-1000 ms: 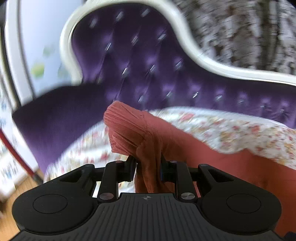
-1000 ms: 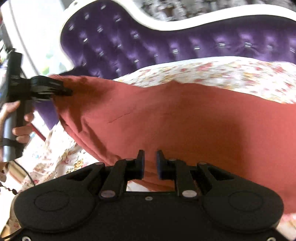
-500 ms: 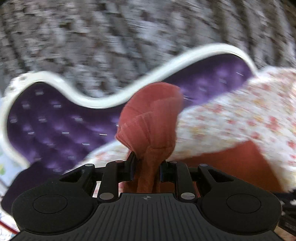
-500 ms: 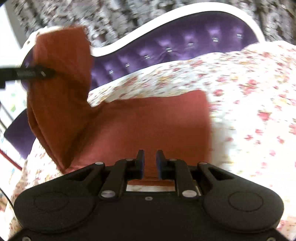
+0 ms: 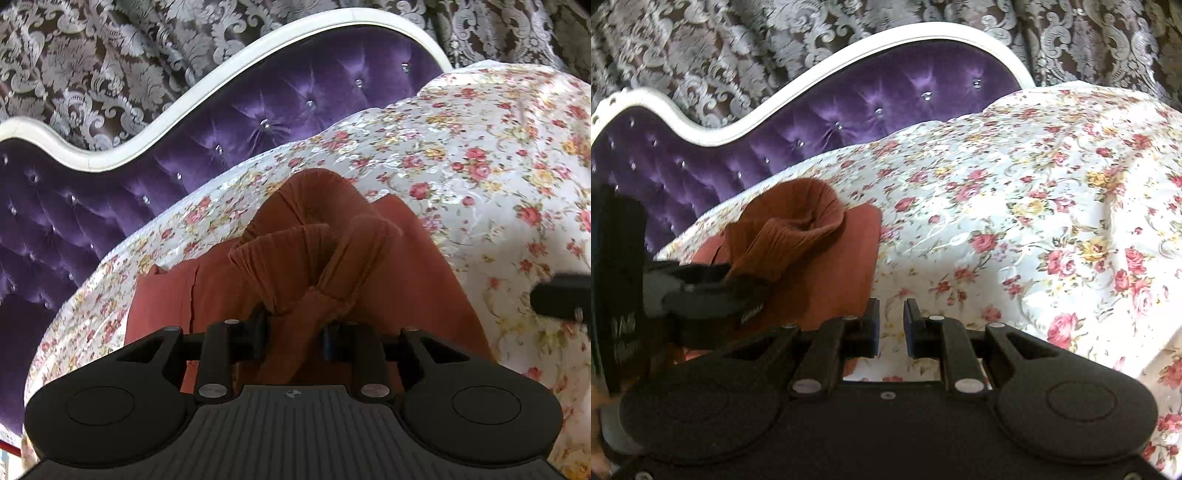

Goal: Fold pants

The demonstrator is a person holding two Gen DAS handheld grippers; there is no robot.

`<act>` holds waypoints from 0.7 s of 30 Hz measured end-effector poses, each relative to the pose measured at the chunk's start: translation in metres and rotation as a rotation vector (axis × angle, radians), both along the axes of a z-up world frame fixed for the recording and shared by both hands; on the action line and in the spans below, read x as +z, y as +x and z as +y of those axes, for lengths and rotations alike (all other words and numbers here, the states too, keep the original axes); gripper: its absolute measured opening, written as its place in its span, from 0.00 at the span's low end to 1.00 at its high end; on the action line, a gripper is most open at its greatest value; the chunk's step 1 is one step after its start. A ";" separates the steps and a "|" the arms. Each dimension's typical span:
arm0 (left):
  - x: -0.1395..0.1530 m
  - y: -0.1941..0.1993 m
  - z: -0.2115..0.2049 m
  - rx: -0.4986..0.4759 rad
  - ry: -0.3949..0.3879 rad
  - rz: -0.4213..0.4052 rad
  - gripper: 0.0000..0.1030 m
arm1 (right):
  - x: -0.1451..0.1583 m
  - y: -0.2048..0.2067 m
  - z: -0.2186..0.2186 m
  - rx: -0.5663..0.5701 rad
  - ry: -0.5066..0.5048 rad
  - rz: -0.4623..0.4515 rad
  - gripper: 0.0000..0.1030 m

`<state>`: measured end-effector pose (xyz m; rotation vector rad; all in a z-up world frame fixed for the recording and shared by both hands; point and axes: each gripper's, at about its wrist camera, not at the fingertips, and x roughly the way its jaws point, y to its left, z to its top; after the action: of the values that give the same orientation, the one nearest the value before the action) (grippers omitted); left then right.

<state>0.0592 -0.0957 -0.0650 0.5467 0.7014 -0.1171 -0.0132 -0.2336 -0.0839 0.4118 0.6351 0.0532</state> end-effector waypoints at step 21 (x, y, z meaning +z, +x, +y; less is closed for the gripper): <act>0.045 -0.025 0.043 -0.051 -0.313 -0.071 0.50 | 0.019 0.011 -0.007 0.054 0.062 -0.101 0.56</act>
<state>0.0338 -0.0527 -0.0203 0.2669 0.5858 -0.2494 -0.0018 -0.2408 -0.0650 0.4494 0.5463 0.1440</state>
